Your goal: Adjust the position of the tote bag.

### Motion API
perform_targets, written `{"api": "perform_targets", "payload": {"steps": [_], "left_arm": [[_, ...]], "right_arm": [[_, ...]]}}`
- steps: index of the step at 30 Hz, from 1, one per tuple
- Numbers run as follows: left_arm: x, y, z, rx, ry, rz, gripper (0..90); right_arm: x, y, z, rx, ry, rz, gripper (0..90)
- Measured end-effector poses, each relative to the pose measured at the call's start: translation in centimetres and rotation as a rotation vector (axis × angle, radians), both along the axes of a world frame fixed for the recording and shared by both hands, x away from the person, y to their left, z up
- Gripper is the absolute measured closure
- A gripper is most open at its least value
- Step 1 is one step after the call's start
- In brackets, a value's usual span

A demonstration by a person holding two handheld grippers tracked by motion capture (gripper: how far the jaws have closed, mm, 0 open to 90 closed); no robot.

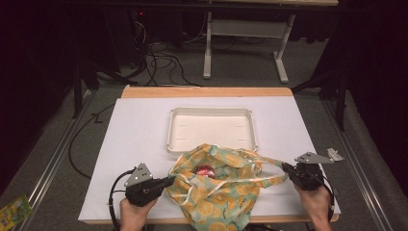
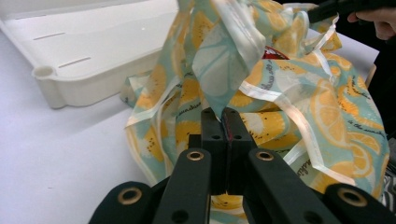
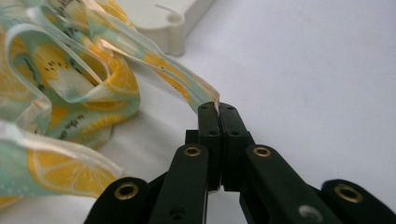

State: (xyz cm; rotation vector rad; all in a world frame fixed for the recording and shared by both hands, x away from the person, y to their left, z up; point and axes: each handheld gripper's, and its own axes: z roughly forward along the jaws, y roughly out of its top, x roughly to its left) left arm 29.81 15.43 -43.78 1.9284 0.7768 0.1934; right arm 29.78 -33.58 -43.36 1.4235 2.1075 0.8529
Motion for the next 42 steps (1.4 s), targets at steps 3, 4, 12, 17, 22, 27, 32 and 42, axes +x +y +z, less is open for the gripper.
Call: {"api": "perform_targets", "payload": {"steps": [3,4,12,17,22,27,32,42], "left_arm": [[0.2,0.1,-0.2,0.008,0.007,0.002,90.0],[0.2,0.1,-0.3,0.009,0.007,0.003,90.0],[0.3,0.8,-1.4,-0.014,0.045,0.019,90.0],[0.3,0.4,-1.5,-0.013,0.044,0.01,90.0],[0.3,0.2,-1.4,-0.016,0.041,0.001,90.0],[0.3,0.0,-1.3,-0.013,0.039,-0.003,90.0],[0.3,-0.2,-1.4,-0.016,0.04,-0.006,90.0],[0.1,-0.4,-1.2,-0.006,0.032,-0.013,90.0]], "right_arm": [[-0.2,-0.2,-0.8,0.002,0.018,-0.004,90.0],[-0.2,-0.2,-1.0,-0.001,0.022,-0.005,90.0],[-0.3,-0.8,-2.8,0.0,0.047,-0.032,90.0],[-0.4,-0.2,-2.2,0.01,0.037,-0.015,82.4],[-0.9,0.1,-0.6,0.045,-0.028,-0.007,64.4],[-1.5,0.9,1.8,0.084,-0.1,0.031,60.3],[-1.3,3.0,2.9,0.111,-0.124,0.128,74.9],[0.4,9.5,2.0,0.085,-0.091,0.296,88.5]]}}
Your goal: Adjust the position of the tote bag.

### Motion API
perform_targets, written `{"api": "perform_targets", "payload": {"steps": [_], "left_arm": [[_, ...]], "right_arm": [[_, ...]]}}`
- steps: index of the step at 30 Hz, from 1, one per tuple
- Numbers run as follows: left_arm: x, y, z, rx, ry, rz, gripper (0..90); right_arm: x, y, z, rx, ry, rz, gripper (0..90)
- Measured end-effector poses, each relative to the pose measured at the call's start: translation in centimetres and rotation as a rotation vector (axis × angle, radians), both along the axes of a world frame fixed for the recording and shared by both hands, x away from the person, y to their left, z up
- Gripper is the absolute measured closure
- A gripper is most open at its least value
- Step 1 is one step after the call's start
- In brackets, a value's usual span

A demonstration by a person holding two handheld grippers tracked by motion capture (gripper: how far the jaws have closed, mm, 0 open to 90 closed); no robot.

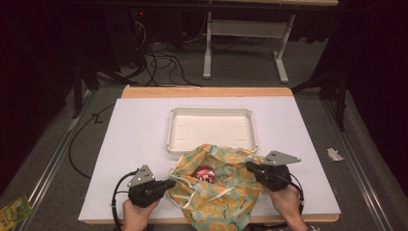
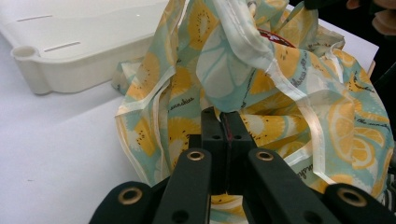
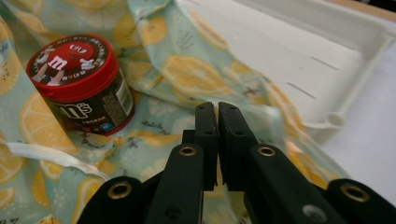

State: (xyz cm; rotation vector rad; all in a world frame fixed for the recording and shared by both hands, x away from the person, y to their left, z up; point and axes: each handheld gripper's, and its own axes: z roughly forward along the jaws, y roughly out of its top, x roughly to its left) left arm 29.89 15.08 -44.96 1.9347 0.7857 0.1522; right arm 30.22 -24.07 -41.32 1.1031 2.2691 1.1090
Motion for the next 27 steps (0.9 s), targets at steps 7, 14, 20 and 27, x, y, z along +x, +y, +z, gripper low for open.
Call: {"api": "perform_targets", "payload": {"steps": [7,14,20,27], "left_arm": [[0.0,0.1,0.0,0.001,-0.004,0.004,90.0],[0.1,0.3,0.0,0.003,-0.001,0.013,90.0],[0.1,0.8,-0.3,0.016,0.01,0.019,90.0],[0.0,1.1,-0.9,0.029,0.038,0.033,88.0]], "right_arm": [[1.3,1.3,-1.8,-0.074,0.053,0.002,88.8],[2.2,-0.2,-3.3,-0.138,0.094,-0.078,88.1],[2.5,-1.2,-4.9,-0.161,0.141,-0.114,88.8],[2.3,-1.4,-5.4,-0.161,0.145,-0.121,89.0]]}}
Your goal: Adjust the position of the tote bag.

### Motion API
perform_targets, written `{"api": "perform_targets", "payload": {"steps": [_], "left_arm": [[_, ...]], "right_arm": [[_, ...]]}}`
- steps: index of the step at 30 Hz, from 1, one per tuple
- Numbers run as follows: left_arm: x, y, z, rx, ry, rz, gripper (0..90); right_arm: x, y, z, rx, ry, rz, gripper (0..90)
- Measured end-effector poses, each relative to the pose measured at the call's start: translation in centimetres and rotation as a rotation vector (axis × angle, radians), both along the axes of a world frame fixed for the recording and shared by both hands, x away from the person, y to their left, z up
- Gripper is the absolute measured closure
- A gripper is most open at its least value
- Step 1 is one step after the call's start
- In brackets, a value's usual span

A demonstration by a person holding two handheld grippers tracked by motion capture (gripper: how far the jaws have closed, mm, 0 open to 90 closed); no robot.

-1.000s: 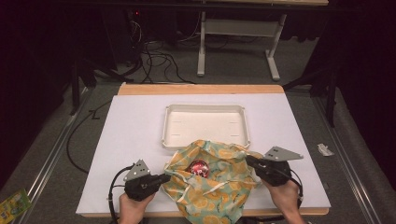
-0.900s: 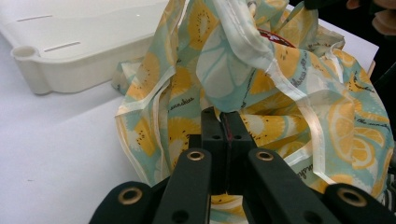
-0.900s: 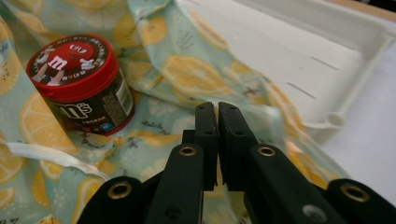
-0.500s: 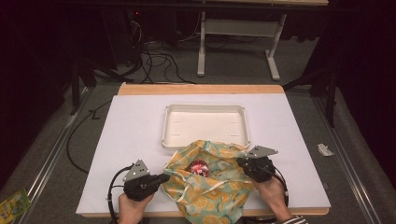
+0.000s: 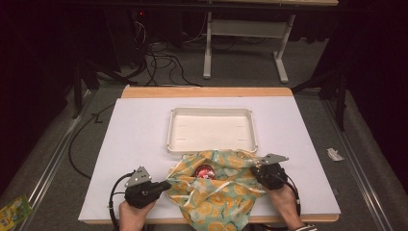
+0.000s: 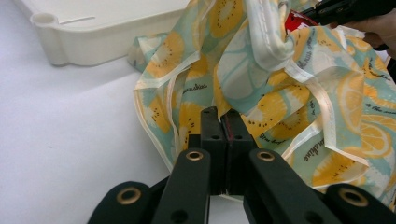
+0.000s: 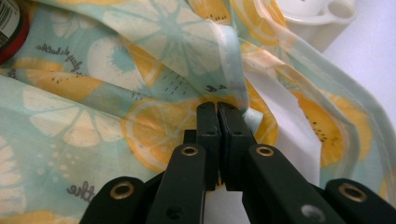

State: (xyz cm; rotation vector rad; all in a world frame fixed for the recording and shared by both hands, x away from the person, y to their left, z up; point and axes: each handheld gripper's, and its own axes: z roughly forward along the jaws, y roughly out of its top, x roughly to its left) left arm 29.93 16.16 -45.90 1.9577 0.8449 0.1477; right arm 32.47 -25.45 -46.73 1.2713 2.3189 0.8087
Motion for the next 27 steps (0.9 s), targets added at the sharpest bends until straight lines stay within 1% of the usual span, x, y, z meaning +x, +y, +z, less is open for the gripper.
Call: {"api": "perform_targets", "payload": {"steps": [2,4,7,9,13,14,15,16,17,20,21,23,24,25,27], "left_arm": [[-0.3,0.0,0.4,-0.01,-0.012,0.0,82.5],[-0.6,-0.1,0.9,-0.014,-0.024,0.006,73.0],[-1.0,-0.2,1.8,-0.02,-0.042,0.021,62.6],[-1.2,-0.2,2.3,-0.027,-0.047,0.028,55.9],[-1.6,-0.5,3.6,-0.046,-0.07,0.04,44.6],[-1.6,-0.6,4.0,-0.038,-0.075,0.04,42.8],[-1.6,-0.8,4.3,-0.031,-0.081,0.045,41.4],[-1.6,-1.0,4.6,-0.027,-0.084,0.049,40.0],[-1.4,-1.3,5.0,-0.024,-0.087,0.057,39.2],[-0.6,-1.8,5.9,-0.024,-0.083,0.085,37.6],[-0.2,-2.1,6.1,-0.019,-0.079,0.096,37.8],[0.5,-2.7,6.1,-0.009,-0.062,0.105,39.4],[0.7,-2.9,6.0,0.002,-0.054,0.106,41.8],[1.1,-3.2,5.9,0.025,-0.043,0.108,43.0],[1.7,-3.6,5.4,0.048,-0.02,0.105,46.0]], "right_arm": [[0.1,0.2,0.0,-0.008,-0.004,0.005,88.7],[0.1,0.3,0.1,-0.011,-0.004,0.006,88.2],[0.1,0.7,0.4,-0.022,-0.012,0.016,87.8],[0.1,1.1,0.6,-0.018,-0.012,0.017,87.6],[0.3,1.5,0.8,-0.019,-0.02,0.034,87.4],[0.3,1.7,0.8,-0.025,-0.018,0.035,87.4],[0.3,1.8,0.9,-0.022,-0.021,0.035,87.4],[0.3,1.9,1.0,-0.031,-0.017,0.044,87.3],[0.3,2.0,1.0,-0.034,-0.023,0.042,87.3],[0.4,2.2,1.1,-0.037,-0.026,0.048,87.1],[0.4,2.2,1.1,-0.041,-0.022,0.049,87.0],[0.4,2.2,1.0,-0.034,-0.027,0.047,86.8],[0.4,2.2,1.1,-0.033,-0.027,0.049,86.4],[0.3,2.1,1.1,-0.031,-0.026,0.05,86.3],[0.3,2.1,1.2,-0.029,-0.026,0.049,86.0]]}}
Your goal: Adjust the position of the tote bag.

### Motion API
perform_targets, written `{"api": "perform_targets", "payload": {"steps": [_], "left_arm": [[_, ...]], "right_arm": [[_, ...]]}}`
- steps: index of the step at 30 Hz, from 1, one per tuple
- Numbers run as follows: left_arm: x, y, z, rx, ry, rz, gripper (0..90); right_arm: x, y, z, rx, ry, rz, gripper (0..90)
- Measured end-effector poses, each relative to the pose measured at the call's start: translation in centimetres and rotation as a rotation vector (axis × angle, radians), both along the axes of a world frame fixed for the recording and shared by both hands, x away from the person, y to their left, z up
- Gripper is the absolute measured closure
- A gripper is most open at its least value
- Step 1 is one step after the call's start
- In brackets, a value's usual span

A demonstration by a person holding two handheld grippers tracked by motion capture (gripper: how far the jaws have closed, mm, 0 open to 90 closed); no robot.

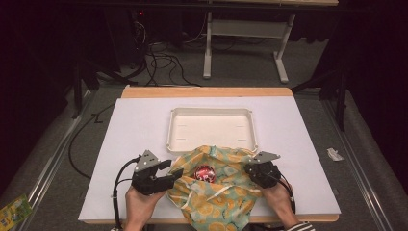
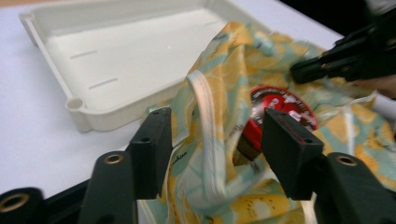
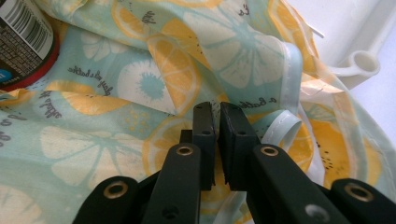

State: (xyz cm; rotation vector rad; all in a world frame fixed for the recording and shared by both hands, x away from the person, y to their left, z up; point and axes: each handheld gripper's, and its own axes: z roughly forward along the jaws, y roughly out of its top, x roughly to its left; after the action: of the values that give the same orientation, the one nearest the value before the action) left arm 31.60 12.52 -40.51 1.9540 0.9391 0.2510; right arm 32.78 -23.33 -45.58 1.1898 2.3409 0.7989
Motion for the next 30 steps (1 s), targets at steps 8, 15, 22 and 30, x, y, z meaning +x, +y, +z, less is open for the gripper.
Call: {"api": "perform_targets", "payload": {"steps": [8,15,22,30], "left_arm": [[0.7,-0.1,-2.3,0.067,0.094,0.008,68.2],[0.6,0.5,-4.0,0.126,0.136,0.022,78.6],[0.6,1.4,-5.0,0.139,0.155,0.056,83.1],[1.1,2.1,-5.2,0.163,0.152,0.083,82.9]], "right_arm": [[0.2,-0.2,-0.1,0.016,0.01,0.005,84.8],[0.1,-0.5,-0.2,-0.006,0.013,-0.005,84.8],[-0.3,-1.6,-0.5,-0.013,0.021,-0.034,85.6],[-0.7,-2.7,-0.8,-0.01,0.028,-0.061,88.9]]}}
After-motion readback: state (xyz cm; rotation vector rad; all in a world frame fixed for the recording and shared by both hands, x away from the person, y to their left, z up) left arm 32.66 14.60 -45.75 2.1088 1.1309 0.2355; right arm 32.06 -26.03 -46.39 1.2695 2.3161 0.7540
